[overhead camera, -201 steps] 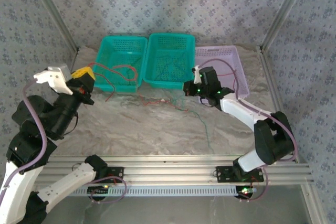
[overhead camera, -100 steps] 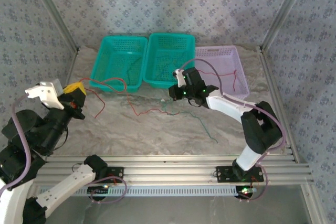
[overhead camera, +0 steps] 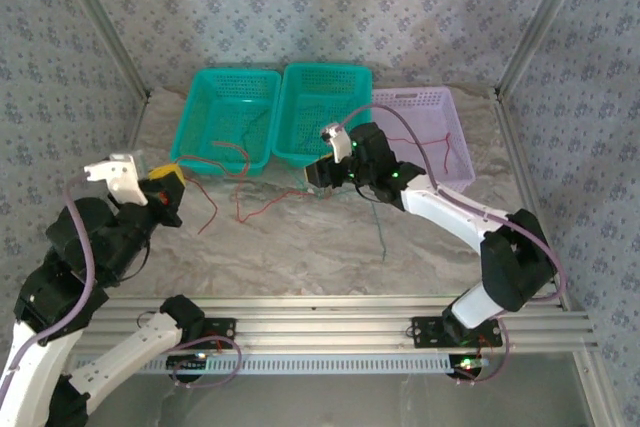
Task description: Untangle the cables
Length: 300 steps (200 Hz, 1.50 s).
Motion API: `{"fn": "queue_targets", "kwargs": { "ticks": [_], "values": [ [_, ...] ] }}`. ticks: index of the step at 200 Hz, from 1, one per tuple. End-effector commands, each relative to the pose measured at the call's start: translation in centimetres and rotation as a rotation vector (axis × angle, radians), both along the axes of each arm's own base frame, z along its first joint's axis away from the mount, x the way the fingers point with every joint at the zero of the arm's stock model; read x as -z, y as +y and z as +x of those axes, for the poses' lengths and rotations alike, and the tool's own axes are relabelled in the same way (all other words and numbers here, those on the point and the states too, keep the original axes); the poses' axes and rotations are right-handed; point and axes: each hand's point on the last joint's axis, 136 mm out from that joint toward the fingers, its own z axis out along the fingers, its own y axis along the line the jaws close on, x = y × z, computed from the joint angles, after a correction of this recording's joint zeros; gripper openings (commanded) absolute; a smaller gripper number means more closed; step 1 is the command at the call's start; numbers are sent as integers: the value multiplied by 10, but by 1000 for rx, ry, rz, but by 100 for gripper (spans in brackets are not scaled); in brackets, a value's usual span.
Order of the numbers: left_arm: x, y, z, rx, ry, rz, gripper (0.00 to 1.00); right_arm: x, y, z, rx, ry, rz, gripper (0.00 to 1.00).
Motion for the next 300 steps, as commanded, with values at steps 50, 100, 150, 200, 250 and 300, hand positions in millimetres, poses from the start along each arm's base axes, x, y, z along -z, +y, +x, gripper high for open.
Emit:
{"fn": "queue_targets", "kwargs": {
  "ticks": [50, 100, 150, 200, 250, 300],
  "values": [
    [-1, -16, 14, 22, 12, -53, 0, -40, 20, -21, -163, -30, 150, 52],
    [5, -24, 22, 23, 18, -79, 0, -55, 39, -40, -292, 19, 259, 54],
    [7, -33, 31, 34, 22, -82, 0, -45, 86, -79, -448, 77, 260, 55],
    [15, -41, 35, 55, 45, -104, 0, -47, 112, -84, -441, 71, 274, 56],
    [16, -47, 34, 80, 52, -133, 0, -38, 127, -69, -376, 80, 283, 56],
    [15, -52, 32, 109, 54, -158, 0, -34, 143, -59, -350, 115, 313, 56]
  ]
}}
